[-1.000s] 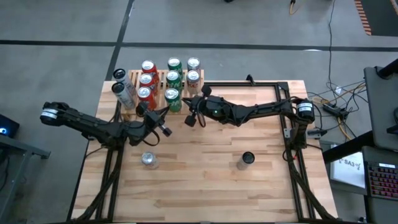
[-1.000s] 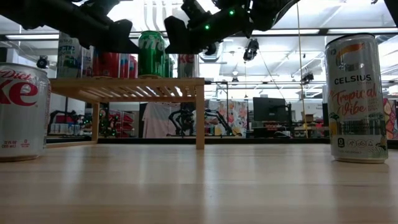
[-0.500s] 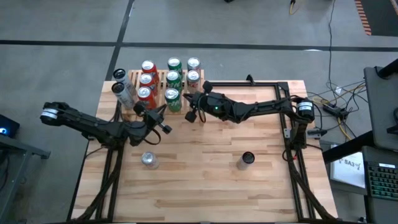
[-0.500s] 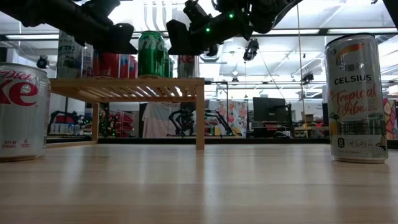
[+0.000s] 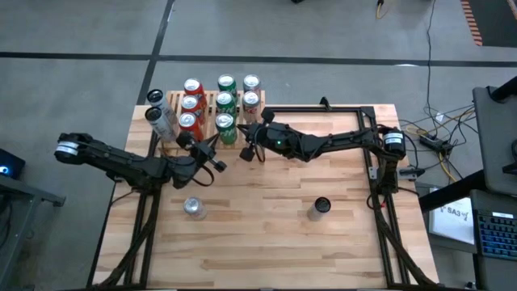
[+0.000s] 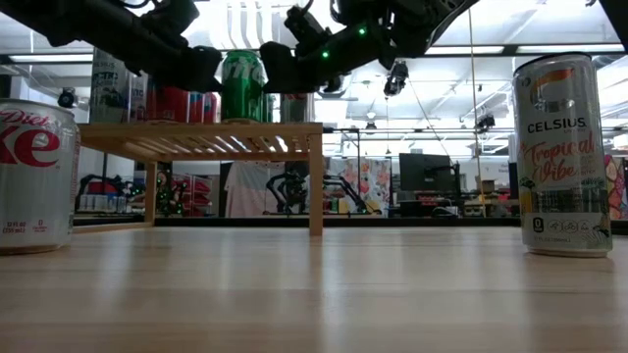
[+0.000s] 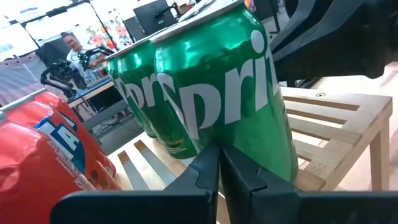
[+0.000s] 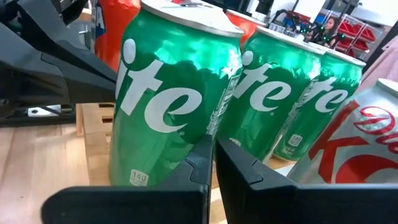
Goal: Place canned beverage on shelf
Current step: Put the green soda can on the shelf aligned with the other green soda can
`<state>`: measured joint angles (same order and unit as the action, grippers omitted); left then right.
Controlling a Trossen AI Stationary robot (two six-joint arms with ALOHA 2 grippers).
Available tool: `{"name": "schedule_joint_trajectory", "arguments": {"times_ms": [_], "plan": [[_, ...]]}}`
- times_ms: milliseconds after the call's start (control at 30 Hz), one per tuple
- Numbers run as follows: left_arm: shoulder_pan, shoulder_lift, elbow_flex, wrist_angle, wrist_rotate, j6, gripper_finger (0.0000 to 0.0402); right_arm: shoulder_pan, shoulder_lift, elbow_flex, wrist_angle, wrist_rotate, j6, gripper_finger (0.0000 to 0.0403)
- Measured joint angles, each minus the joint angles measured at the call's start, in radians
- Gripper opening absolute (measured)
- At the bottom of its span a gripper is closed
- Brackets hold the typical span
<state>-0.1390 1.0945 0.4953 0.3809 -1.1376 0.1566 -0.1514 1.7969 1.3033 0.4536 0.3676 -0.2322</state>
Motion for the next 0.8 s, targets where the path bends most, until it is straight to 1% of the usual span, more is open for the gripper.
{"name": "schedule_joint_trajectory", "arguments": {"times_ms": [333,467,800], "plan": [[0.000,0.008,0.002,0.000,-0.018,-0.012,0.0000,0.015,0.000,0.000,-0.019,-0.002,-0.015,0.0012],[0.000,0.005,0.002,0.001,-0.046,-0.016,0.0000,0.017,0.000,0.000,-0.035,-0.019,-0.014,0.0012],[-0.005,0.000,0.024,0.000,-0.048,-0.011,0.0000,0.026,0.000,0.000,-0.038,-0.015,-0.022,0.0012]]}}
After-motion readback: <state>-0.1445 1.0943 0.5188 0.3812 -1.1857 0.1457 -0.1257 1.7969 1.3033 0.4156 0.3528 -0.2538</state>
